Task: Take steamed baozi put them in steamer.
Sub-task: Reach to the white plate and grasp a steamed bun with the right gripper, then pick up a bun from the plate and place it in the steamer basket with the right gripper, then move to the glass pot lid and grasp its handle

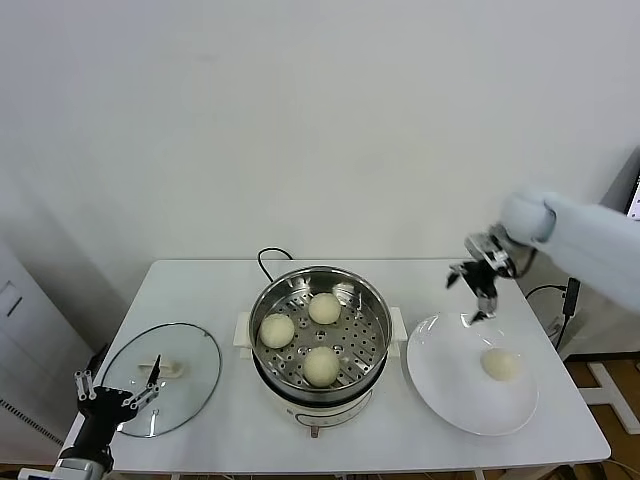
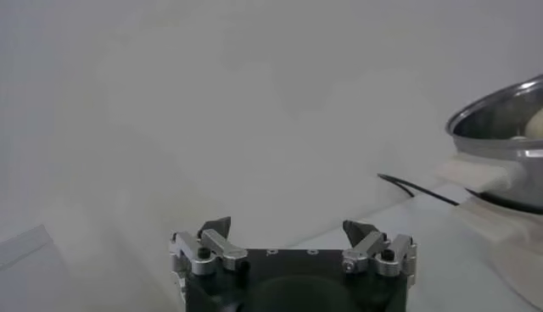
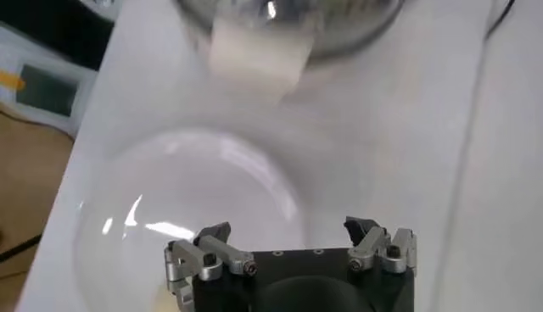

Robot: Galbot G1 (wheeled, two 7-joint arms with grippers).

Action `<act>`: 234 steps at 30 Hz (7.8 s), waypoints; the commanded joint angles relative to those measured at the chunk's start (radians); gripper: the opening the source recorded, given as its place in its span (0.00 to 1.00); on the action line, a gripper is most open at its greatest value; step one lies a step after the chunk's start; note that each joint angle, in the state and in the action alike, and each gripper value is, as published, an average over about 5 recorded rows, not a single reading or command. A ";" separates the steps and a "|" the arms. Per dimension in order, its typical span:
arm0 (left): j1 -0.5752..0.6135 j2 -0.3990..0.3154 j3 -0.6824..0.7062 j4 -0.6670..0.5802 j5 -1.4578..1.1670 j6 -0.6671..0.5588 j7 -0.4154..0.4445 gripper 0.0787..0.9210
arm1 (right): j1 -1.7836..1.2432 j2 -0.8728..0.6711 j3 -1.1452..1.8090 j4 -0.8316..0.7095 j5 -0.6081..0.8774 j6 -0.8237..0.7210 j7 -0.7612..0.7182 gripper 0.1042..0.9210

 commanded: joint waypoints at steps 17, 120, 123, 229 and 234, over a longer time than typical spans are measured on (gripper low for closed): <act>0.008 0.007 0.000 0.006 0.017 0.004 -0.002 0.88 | -0.383 -0.039 0.266 -0.108 -0.244 -0.016 0.071 0.88; -0.024 0.009 0.003 0.002 -0.025 -0.010 -0.014 0.88 | -0.283 0.127 0.572 0.189 0.954 -0.149 1.116 0.88; -0.027 0.019 0.004 -0.006 -0.028 -0.003 -0.021 0.88 | -0.494 0.138 0.830 0.171 0.933 -0.071 1.272 0.88; -0.349 0.185 0.070 0.574 0.960 -0.317 -0.425 0.34 | -2.117 0.592 2.037 0.851 0.356 0.004 1.069 0.88; -0.313 0.232 0.073 0.464 0.854 -0.259 -0.377 0.18 | -2.107 0.583 2.034 0.857 0.357 0.001 1.072 0.88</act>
